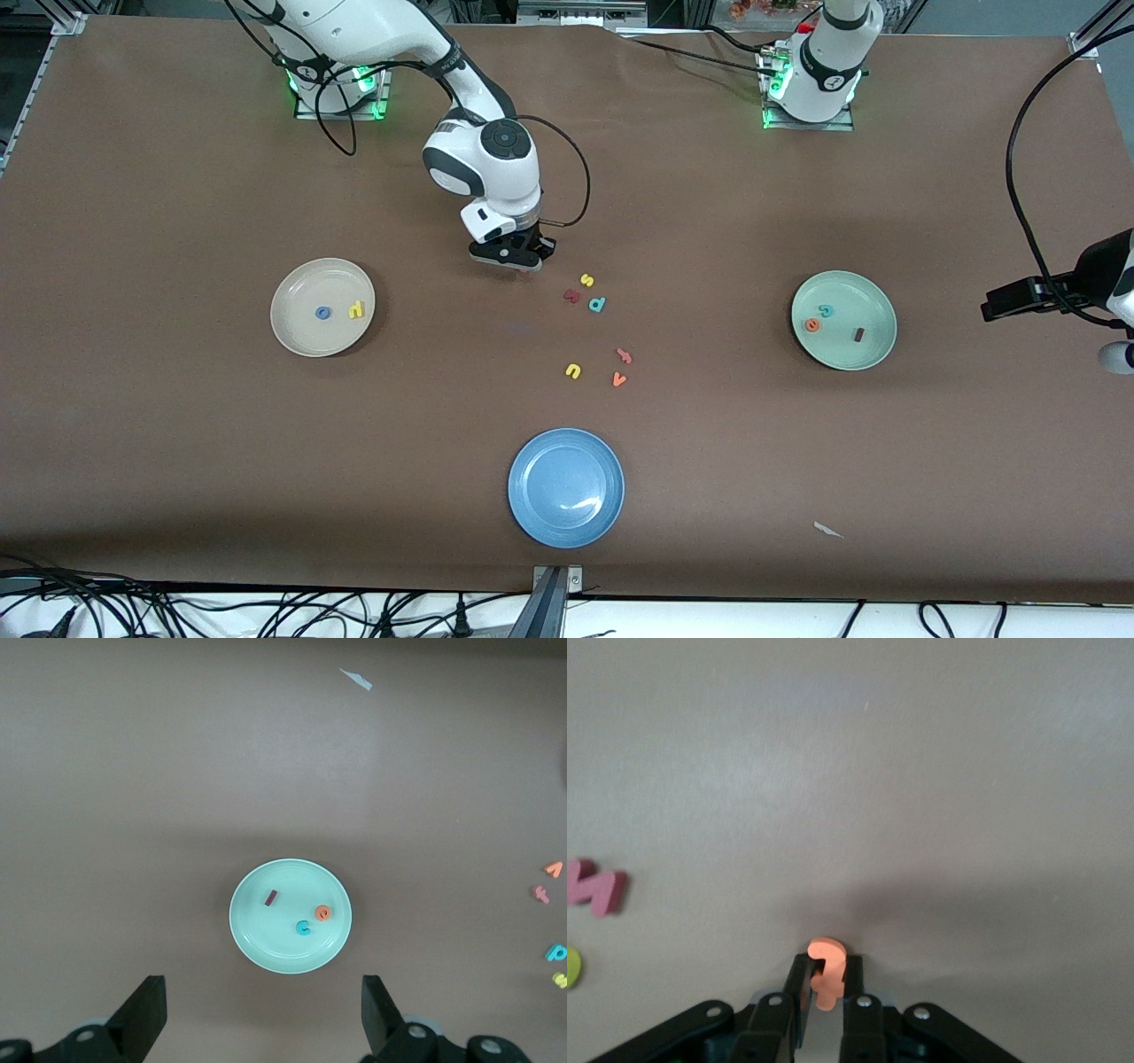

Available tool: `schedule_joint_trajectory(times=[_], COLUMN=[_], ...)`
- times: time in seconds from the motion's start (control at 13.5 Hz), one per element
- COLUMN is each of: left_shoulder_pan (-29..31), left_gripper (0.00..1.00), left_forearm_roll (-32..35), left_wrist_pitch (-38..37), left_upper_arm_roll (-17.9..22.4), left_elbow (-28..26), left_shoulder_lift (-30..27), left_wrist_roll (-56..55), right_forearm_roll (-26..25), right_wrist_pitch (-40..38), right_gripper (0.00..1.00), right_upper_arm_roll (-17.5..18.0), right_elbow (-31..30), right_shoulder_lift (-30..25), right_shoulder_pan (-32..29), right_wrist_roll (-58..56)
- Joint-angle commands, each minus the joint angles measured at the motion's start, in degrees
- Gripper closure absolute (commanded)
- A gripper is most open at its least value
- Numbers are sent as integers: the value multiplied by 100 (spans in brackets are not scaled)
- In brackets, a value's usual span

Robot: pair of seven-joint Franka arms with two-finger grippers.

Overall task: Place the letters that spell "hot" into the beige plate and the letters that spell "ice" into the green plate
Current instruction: 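Place the orange 3 on the beige plate with the right gripper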

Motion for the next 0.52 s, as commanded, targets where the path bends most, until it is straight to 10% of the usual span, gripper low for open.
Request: schedule_joint_trajectory(times=[0.0,0.44], left_shoulder_pan=[-18,-18], left_gripper=[1,1], left_forearm_roll=[-201,-130], left_wrist_pitch=[92,57], left_upper_arm_roll=[88,105], left_elbow=[-292,-318], left_shoulder_lift=[-148,-104], left_wrist_roll=[313,340], right_forearm_roll=[-152,-117], right_wrist_pitch=[-264,-838], right_gripper=[95,95], right_upper_arm_roll=[83,285], right_elbow=[-299,-1019], right_shoulder_lift=[-569,-1518], right_shoulder_pan=[-517,-1764], right_wrist_roll=[-557,-2489])
